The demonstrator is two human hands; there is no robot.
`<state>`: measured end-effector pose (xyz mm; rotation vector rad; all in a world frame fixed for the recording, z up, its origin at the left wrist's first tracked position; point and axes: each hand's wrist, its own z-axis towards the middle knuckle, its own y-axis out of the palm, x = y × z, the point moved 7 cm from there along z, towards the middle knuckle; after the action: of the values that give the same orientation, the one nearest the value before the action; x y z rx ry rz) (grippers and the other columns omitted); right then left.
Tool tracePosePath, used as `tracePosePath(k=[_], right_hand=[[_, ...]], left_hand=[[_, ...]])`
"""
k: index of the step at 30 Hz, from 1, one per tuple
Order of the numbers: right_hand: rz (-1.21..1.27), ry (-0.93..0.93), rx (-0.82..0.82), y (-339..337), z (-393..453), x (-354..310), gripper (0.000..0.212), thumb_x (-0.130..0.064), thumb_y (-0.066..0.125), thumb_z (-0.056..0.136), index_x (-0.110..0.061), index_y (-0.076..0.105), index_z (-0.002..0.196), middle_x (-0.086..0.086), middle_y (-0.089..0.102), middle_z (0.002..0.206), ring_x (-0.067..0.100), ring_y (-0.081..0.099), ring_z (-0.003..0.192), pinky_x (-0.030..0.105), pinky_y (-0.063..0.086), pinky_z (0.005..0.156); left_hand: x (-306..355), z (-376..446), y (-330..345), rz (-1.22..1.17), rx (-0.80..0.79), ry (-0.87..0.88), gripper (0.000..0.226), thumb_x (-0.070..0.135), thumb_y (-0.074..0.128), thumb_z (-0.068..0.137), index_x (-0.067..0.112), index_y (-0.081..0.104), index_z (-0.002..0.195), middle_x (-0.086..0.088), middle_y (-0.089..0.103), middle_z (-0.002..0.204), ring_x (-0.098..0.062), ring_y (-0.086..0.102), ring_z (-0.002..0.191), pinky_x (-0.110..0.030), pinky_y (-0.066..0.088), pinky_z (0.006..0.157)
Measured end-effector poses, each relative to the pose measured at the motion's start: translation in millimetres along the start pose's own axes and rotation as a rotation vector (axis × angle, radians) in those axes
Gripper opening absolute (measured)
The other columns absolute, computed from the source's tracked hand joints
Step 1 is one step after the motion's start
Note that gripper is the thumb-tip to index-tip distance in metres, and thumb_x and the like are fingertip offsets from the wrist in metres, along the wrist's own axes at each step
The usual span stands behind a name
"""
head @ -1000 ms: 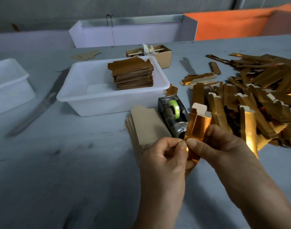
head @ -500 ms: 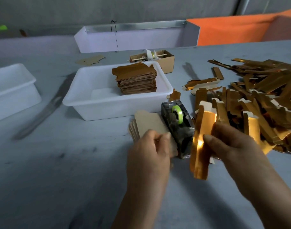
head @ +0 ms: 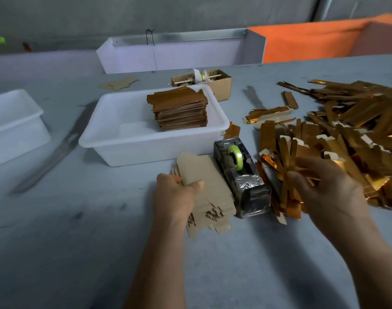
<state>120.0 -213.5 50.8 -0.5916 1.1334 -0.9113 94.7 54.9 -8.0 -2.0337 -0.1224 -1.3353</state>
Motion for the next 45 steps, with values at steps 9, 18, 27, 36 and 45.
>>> tracePosePath(k=[9, 18, 27, 36, 45], right_hand=[[0.128, 0.004, 0.023, -6.0, -16.3, -12.5, 0.032, -0.029, 0.057, 0.088, -0.018, 0.061, 0.118, 0.004, 0.059, 0.123, 0.012, 0.053, 0.09, 0.01, 0.033, 0.058], [0.376, 0.013, 0.011, -8.0, -35.9, -36.8, 0.025, -0.033, 0.054, 0.087, -0.028, 0.064, 0.109, -0.015, 0.059, 0.101, -0.011, 0.051, 0.083, 0.008, 0.036, 0.062], [1.108, 0.362, -0.47, 29.8, -52.9, -65.6, 0.039, -0.039, 0.063, 0.061, -0.03, 0.062, 0.1, -0.014, 0.071, 0.08, -0.001, 0.067, 0.079, 0.013, 0.051, 0.056], [1.116, 0.319, -0.378, 22.5, -55.9, -59.8, 0.023, -0.025, 0.062, 0.063, -0.017, 0.068, 0.085, 0.006, 0.066, 0.069, 0.002, 0.065, 0.066, 0.008, 0.048, 0.052], [0.938, 0.206, -0.348, 20.3, -56.8, -52.6, 0.024, -0.036, 0.06, 0.062, -0.026, 0.068, 0.082, -0.005, 0.066, 0.069, -0.001, 0.061, 0.07, 0.015, 0.047, 0.058]], left_hand=[[-16.1, 6.1, -7.5, -0.307, -0.089, -0.106, 0.009, 0.013, 0.078, 0.077, 0.007, 0.071, 0.08, -0.007, 0.071, 0.072, -0.019, 0.064, 0.06, -0.027, 0.052, 0.069], [3.6, -23.5, -28.4, -0.512, -0.111, 0.02, 0.037, 0.013, 0.081, 0.068, 0.012, 0.064, 0.101, -0.006, 0.075, 0.09, -0.023, 0.072, 0.083, -0.035, 0.053, 0.077], [23.5, -69.4, -11.8, -0.719, -0.497, 0.063, 0.032, 0.016, 0.072, 0.058, 0.005, 0.068, 0.088, -0.012, 0.075, 0.082, -0.018, 0.071, 0.069, -0.023, 0.056, 0.058], [27.9, -80.1, 4.9, -0.54, -0.38, 0.21, 0.029, 0.018, 0.08, 0.066, 0.015, 0.07, 0.093, 0.0, 0.076, 0.085, -0.016, 0.073, 0.08, -0.026, 0.056, 0.068], [23.8, -81.5, 14.0, -0.436, -0.365, 0.209, 0.044, 0.031, 0.076, 0.057, 0.024, 0.068, 0.1, 0.006, 0.075, 0.092, -0.013, 0.071, 0.089, -0.039, 0.057, 0.083]])
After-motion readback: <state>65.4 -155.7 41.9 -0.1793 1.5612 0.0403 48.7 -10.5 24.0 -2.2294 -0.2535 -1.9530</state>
